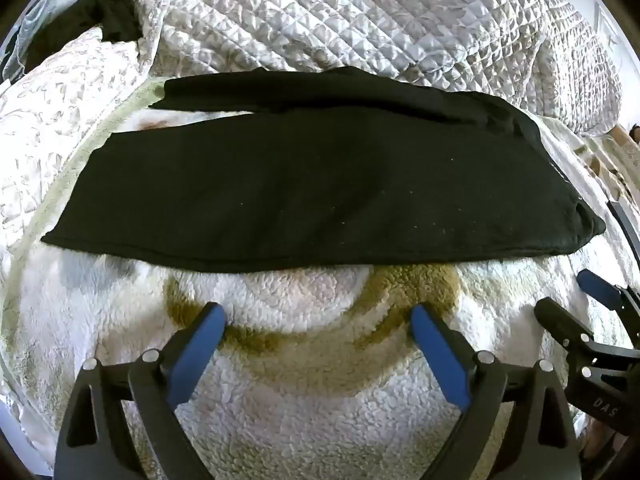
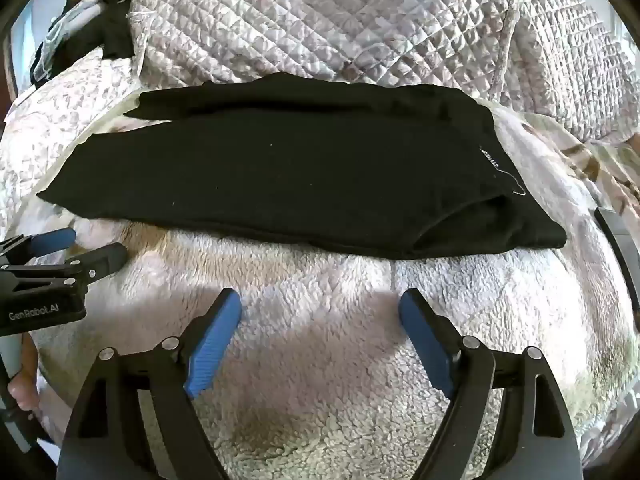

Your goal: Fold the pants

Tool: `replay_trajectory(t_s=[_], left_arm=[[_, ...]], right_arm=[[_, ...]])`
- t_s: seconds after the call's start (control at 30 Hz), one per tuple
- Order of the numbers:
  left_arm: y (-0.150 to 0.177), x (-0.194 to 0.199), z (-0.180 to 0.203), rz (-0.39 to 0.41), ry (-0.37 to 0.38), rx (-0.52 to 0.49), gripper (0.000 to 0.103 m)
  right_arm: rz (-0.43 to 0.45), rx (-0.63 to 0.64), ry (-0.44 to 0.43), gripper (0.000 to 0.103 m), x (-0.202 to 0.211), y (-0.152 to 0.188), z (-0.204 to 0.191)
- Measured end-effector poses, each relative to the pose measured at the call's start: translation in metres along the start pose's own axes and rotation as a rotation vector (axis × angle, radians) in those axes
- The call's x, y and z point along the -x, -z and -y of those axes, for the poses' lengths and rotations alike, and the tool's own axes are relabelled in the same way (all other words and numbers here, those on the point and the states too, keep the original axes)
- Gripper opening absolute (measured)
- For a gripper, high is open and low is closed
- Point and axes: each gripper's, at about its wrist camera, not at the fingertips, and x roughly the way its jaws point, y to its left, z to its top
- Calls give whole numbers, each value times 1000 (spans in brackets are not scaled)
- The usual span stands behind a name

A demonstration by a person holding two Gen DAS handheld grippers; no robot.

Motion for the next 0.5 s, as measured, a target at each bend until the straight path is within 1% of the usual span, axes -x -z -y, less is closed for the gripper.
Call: replay_trajectory(t_s=[0.03,0.5], left_arm=[[0,0,0,12,-12,-9,96],[0,0,0,7,-3,-2,97]], right_arm=[[0,0,-1,82,0,0,0],[5,-1,-2,82,0,1,0]])
